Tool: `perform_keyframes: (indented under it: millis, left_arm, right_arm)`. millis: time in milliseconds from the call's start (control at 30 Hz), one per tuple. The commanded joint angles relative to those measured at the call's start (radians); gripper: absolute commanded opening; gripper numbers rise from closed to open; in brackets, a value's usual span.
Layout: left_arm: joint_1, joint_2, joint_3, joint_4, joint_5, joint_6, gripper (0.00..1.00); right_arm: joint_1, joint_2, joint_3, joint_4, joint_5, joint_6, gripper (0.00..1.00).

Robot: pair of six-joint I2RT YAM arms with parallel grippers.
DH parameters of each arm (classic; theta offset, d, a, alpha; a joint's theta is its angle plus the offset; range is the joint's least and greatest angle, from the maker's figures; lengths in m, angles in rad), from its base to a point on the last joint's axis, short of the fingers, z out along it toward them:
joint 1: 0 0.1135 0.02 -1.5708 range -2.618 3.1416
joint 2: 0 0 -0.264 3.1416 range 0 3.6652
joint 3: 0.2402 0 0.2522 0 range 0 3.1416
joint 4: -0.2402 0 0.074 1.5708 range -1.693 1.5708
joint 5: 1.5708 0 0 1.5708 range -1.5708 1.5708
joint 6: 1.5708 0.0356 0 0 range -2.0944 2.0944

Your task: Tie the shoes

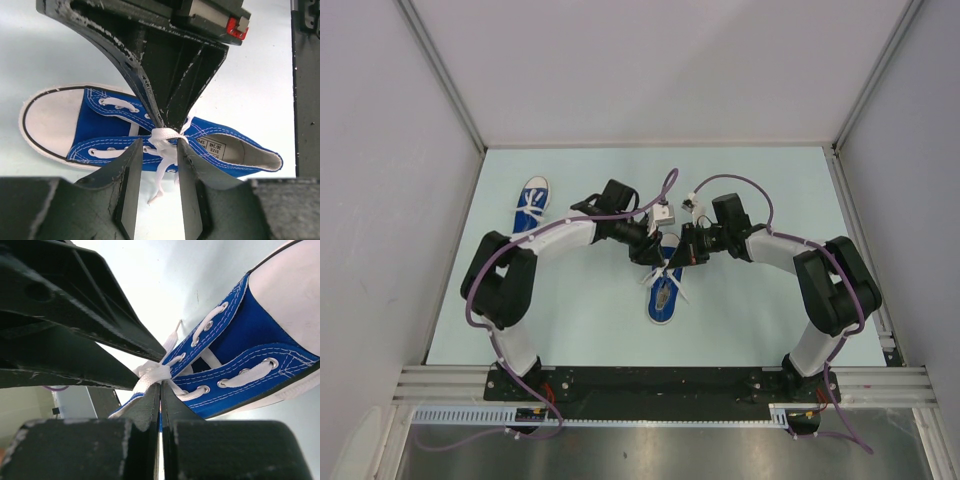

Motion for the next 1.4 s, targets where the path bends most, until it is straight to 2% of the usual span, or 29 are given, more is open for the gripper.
perform_keyframes:
  millis: [0, 433, 500, 567, 767, 1200, 1233, 1267, 1367]
  left_arm:
    - [0.004, 0.02, 0.04, -0.007, 0.022, -0.021, 0.39]
    - [0.005, 0.023, 0.019, 0.015, -0.045, -0.069, 0.36]
    - [0.005, 0.02, 0.017, 0.013, -0.054, -0.07, 0.32]
    - [0.007, 0.016, 0.021, 0.015, -0.062, -0.073, 0.22]
    - [0.008, 0.011, 0.031, 0.016, -0.048, -0.075, 0.0]
    - [0.01, -0.046, 0.02, 0.079, -0.013, -0.061, 0.0]
    - [0.011, -0.047, 0.022, 0.081, -0.017, -0.058, 0.0]
    - [0.01, -0.047, 0.022, 0.078, -0.019, -0.056, 0.0]
    - [0.01, -0.049, 0.027, 0.064, -0.025, -0.038, 0.0]
  right_arm:
    - [0.006, 0.002, 0.027, 0.039, -0.011, 0.005, 0.0]
    - [0.003, -0.002, 0.027, 0.016, -0.017, -0.006, 0.0]
    - [0.003, -0.002, 0.027, 0.014, -0.019, -0.006, 0.0]
    - [0.003, -0.005, 0.026, 0.013, -0.019, -0.007, 0.0]
    - [0.003, -0.007, 0.027, 0.011, -0.02, -0.012, 0.0]
    - [-0.011, -0.013, 0.026, -0.045, -0.02, -0.055, 0.0]
    - [-0.014, -0.013, 0.027, -0.044, -0.02, -0.052, 0.01]
    - [-0.013, -0.011, 0.027, -0.042, -0.022, -0.05, 0.06]
    - [-0.014, -0.015, 0.027, -0.044, -0.028, -0.053, 0.1]
